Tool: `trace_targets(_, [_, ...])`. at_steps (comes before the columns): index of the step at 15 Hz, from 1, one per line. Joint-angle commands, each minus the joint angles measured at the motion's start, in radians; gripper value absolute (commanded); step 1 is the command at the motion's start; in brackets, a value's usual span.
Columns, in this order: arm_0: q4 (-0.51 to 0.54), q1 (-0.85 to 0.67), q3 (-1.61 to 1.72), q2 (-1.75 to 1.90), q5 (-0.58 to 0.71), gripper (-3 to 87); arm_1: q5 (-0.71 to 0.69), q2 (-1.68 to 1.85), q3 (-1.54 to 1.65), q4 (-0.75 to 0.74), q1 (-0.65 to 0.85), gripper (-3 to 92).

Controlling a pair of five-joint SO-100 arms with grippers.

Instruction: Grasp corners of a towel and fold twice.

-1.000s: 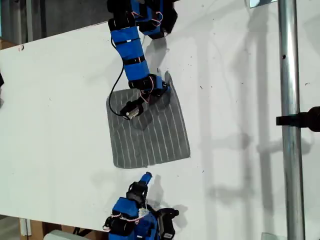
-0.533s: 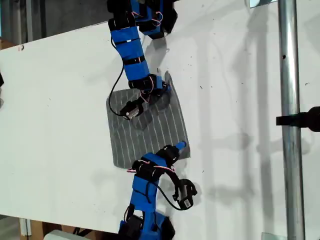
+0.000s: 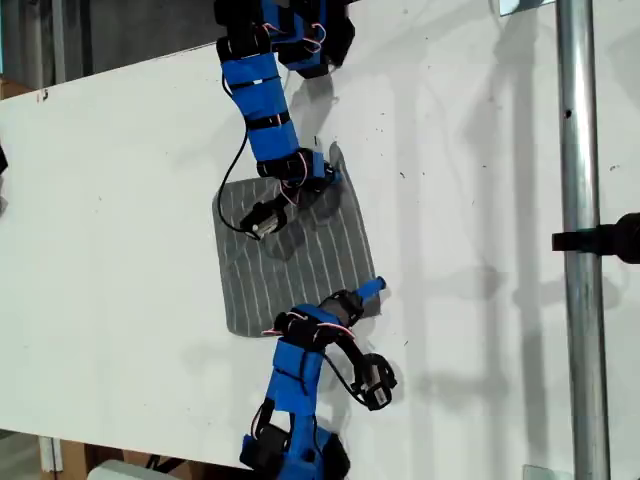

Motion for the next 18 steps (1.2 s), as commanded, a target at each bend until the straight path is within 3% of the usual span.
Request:
trace_targets(1, [-0.061,-0.038,0.008,-0.028,-0.057,38.8,-0.011,0.006,-0.006,-0.008,-0.005,-0.1])
trace_targets(3, [-0.126,-0.038,0.026,-0.098,-0.13,36.1,-0.011,0.006,-0.005,-0.008,-0.008,-0.1])
trace_targets(9, [-0.153,-0.075,0.158,-0.015,-0.244,29.2,-0.011,0.011,0.005,-0.008,-0.015,-0.1])
trace_targets(11, [-0.229,-0.077,0.262,0.012,-0.27,17.9,-0.011,0.011,0.005,-0.008,-0.012,-0.1])
trace_targets(12, [-0.276,-0.066,0.31,0.043,-0.285,1.8,-0.011,0.011,0.006,-0.008,-0.014,-0.1])
trace_targets(13, [-0.336,-0.051,0.353,0.069,-0.291,-2.9,-0.011,0.012,0.008,-0.008,-0.015,-0.1])
trace_targets(14, [-0.4,-0.035,0.391,0.106,-0.276,-2.9,-0.011,0.015,0.011,-0.008,-0.012,-0.1])
trace_targets(18, [-0.393,0.017,0.373,0.31,-0.064,-2.9,0.012,0.222,0.018,0.054,-0.1,-0.2])
